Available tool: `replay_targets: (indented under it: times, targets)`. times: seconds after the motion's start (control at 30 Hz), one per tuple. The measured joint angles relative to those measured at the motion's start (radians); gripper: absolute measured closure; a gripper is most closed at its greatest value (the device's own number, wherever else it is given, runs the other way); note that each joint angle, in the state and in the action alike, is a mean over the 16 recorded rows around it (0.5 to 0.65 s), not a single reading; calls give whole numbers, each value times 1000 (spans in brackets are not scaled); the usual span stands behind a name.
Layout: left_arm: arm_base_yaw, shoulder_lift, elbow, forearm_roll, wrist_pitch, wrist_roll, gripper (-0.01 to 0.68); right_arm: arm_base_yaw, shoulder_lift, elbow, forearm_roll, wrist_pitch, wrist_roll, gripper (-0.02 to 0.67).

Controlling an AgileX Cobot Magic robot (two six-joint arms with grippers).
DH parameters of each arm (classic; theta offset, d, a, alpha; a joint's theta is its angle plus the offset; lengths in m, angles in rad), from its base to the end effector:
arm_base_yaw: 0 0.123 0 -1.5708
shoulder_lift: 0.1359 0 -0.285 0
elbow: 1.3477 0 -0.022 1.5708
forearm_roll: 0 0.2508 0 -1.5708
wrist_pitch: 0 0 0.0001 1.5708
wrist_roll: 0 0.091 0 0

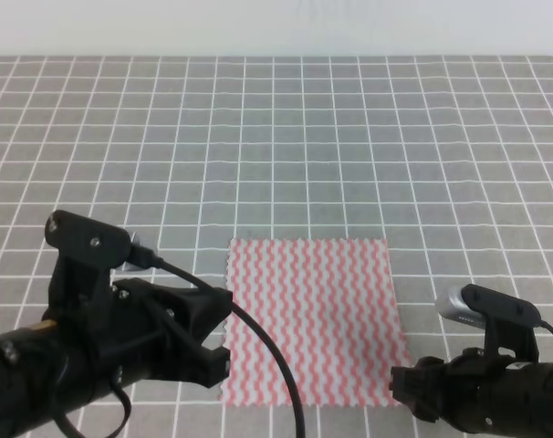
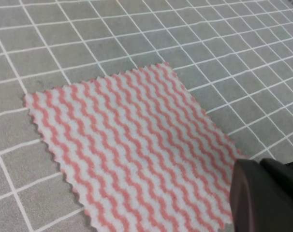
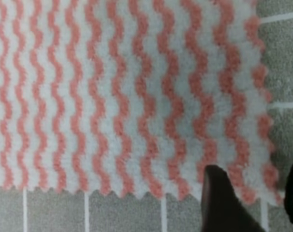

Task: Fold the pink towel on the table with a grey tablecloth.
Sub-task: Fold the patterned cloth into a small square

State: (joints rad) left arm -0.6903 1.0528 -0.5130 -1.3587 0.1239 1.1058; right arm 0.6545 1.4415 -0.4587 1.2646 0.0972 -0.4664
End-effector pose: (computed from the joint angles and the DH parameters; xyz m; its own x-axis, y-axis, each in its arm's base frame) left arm 0.1541 -0.1417 0.2559 -0.5218 0.1108 -0.8458 0.6040 0.7482 -0.2746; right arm 0.1775 0.1470 0.1536 -0.9079 0.2009 -0.3678 -0.0015 0.8761 0.4821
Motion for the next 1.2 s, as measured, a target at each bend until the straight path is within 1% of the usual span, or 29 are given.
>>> replay_targets:
  times: [0.7, 1.2]
  targets:
    - [0, 0, 0, 0, 15, 0, 675, 0, 29, -4, 9, -4, -5, 382]
    - [0, 0, 0, 2, 22, 4, 675, 0, 43, -55, 1, 9, -7, 401]
